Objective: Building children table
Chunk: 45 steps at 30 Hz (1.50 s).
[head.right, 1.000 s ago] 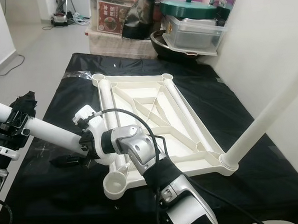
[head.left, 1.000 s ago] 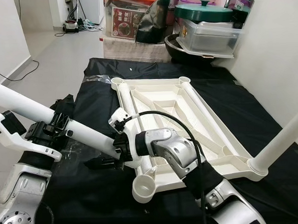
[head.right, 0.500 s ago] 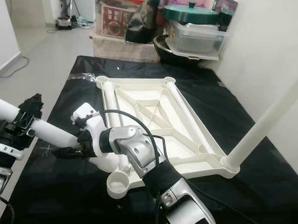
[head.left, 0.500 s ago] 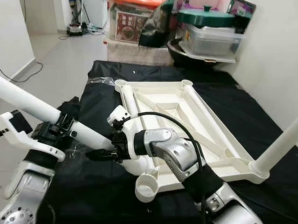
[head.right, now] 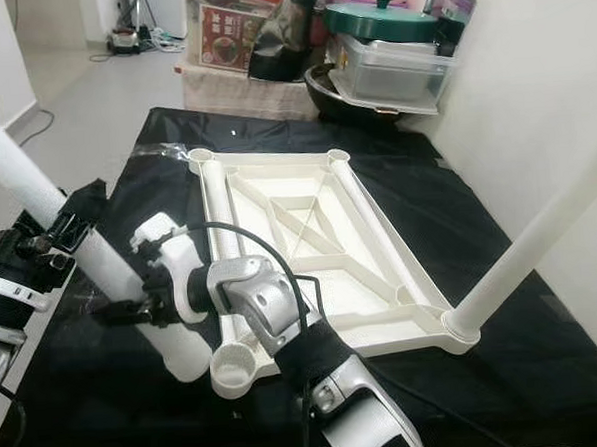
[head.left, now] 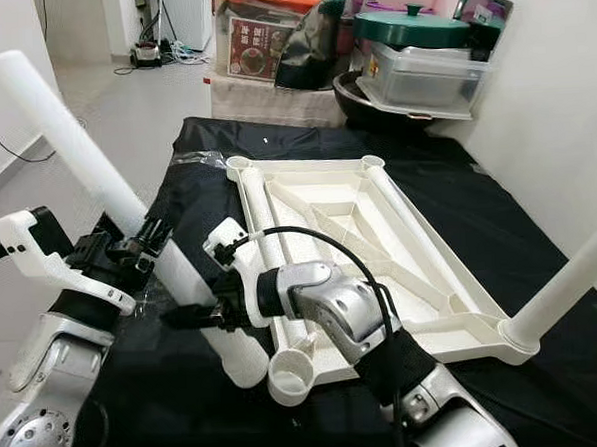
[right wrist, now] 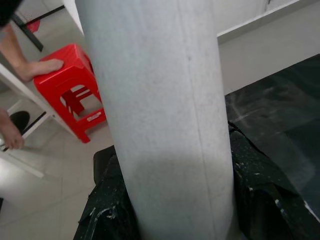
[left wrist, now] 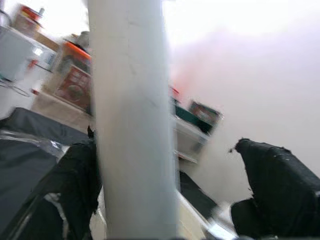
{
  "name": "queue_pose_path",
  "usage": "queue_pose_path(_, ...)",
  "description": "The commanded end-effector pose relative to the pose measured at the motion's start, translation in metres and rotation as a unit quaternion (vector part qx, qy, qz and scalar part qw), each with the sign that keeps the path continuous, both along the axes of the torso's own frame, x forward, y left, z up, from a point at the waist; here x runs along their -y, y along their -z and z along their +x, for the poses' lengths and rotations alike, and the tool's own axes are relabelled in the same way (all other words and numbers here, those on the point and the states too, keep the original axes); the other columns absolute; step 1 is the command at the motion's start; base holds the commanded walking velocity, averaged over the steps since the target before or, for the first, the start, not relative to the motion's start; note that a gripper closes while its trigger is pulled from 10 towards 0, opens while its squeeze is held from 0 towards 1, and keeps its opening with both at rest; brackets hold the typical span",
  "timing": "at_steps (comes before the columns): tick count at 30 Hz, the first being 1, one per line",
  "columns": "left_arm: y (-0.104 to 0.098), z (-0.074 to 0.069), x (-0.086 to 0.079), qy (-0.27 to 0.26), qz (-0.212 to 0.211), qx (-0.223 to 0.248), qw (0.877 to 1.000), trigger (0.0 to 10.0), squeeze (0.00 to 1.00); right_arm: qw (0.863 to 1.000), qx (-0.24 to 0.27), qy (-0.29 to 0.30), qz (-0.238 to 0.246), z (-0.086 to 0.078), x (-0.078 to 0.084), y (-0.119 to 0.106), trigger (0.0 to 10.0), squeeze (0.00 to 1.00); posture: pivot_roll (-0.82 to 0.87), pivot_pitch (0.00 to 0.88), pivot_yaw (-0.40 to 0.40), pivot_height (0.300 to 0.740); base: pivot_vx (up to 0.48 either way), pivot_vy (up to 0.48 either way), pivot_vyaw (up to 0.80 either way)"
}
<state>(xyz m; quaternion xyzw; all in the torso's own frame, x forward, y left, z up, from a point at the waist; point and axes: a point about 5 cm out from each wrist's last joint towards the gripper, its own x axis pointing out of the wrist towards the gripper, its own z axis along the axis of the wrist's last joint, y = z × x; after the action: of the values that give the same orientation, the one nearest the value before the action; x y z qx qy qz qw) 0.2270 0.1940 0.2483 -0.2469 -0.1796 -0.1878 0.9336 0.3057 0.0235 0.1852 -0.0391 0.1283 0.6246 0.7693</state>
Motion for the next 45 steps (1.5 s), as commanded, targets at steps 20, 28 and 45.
queue_pose_path(20, -0.020, -0.036, 0.016, 0.044, 0.094, 0.026, 0.994, 10.0, 0.00, 0.932, 0.032, 0.331, 0.145, 0.093, 0.084, -0.075, 0.0, 0.00, 0.19, 0.000, -0.148, 0.714, 0.000, 0.000, 0.00)
queue_pose_path(28, 0.053, -0.001, -0.016, -0.162, 0.275, -0.233, 0.919, 10.0, 0.00, 0.832, -0.042, 0.463, 0.303, 0.107, 0.122, -0.089, 10.0, 0.00, 0.19, 0.000, -0.130, 0.714, 0.000, 0.000, 0.00)
queue_pose_path(45, 0.061, -0.008, -0.004, -0.111, 0.339, -0.176, 0.918, 10.0, 0.00, 0.824, -0.022, 0.382, 0.419, 0.093, 0.096, -0.125, 10.0, 0.00, 0.19, 0.000, -0.122, 0.714, 0.000, 0.000, 0.00)
